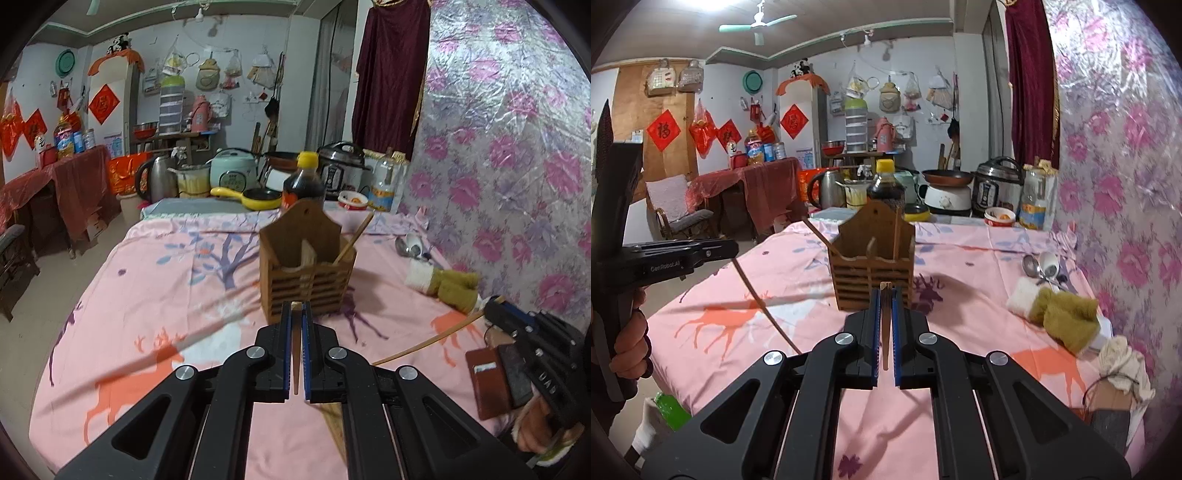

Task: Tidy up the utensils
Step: 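Carry both held chopsticks up over the wooden utensil holder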

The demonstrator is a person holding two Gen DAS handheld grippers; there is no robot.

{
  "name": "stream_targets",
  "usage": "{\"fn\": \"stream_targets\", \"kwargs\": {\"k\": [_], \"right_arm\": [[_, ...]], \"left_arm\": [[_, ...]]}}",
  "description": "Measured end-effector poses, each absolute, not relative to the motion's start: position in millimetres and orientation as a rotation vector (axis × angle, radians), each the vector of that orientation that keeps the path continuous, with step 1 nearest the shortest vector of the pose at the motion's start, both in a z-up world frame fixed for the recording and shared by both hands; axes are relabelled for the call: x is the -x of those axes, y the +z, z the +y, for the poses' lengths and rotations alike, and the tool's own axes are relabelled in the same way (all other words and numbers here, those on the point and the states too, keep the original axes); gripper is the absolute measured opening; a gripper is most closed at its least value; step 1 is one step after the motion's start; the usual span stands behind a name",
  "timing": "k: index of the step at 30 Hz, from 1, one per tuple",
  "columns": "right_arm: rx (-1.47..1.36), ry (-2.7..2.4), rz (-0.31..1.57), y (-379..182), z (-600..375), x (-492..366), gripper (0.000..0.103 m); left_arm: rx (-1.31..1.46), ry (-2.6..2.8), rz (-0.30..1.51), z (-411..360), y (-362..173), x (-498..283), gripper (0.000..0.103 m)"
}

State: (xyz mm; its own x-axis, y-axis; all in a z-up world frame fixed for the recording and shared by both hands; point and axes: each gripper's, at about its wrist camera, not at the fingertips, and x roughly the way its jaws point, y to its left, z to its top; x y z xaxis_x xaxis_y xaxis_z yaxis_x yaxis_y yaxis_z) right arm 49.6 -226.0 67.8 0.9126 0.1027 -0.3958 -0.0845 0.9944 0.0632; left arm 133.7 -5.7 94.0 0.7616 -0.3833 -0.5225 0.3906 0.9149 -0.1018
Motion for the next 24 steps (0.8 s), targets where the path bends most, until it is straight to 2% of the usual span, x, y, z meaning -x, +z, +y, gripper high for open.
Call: {"fn": "stream_targets", "kwargs": {"k": [16, 24], "right_arm": [[-0.046, 0.111, 0.295, 141, -207, -124, 0.006], [-0.034, 0.073, 0.308, 145, -202, -182, 0.006]], "left_arm": [[-0.002, -0.427, 0.372, -42, 185, -194, 0.006], [0.016, -0.375, 0.333, -53, 182, -244, 0.006]]}}
